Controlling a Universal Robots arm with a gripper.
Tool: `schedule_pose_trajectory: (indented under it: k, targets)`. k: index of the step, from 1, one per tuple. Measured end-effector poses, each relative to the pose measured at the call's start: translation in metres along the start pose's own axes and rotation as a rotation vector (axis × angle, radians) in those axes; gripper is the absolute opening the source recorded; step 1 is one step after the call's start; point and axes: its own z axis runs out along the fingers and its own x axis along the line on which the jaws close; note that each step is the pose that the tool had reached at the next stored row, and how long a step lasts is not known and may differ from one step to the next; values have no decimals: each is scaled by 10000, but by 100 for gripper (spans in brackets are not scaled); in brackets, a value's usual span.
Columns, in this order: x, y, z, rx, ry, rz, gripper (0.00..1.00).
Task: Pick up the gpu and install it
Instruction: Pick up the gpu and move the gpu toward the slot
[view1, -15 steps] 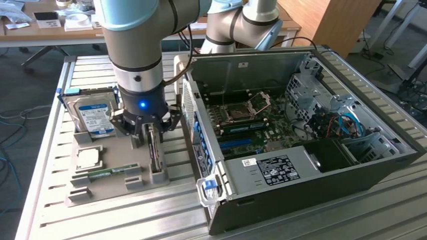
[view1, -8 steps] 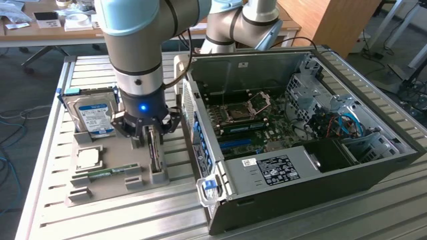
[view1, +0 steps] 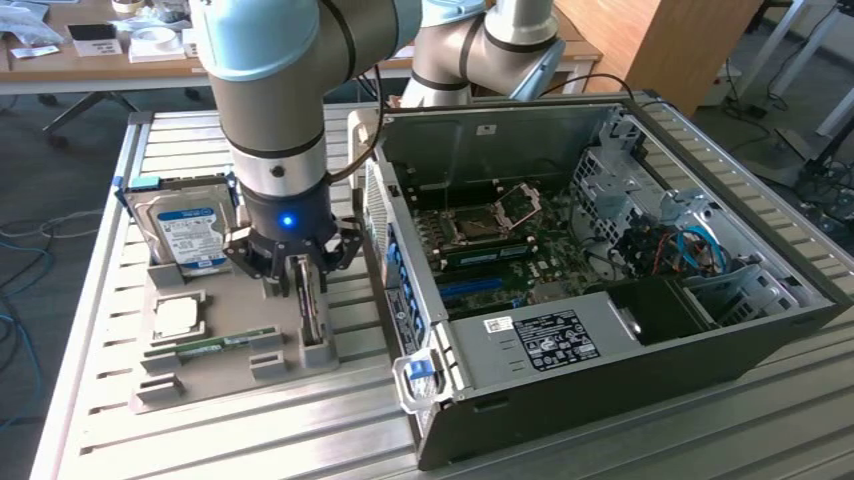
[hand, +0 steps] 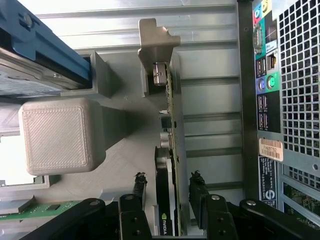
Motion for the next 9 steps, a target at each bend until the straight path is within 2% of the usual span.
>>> schedule_pose_trajectory:
  k: [9]
  targets:
    - [11,25,8,0,0,-1,49]
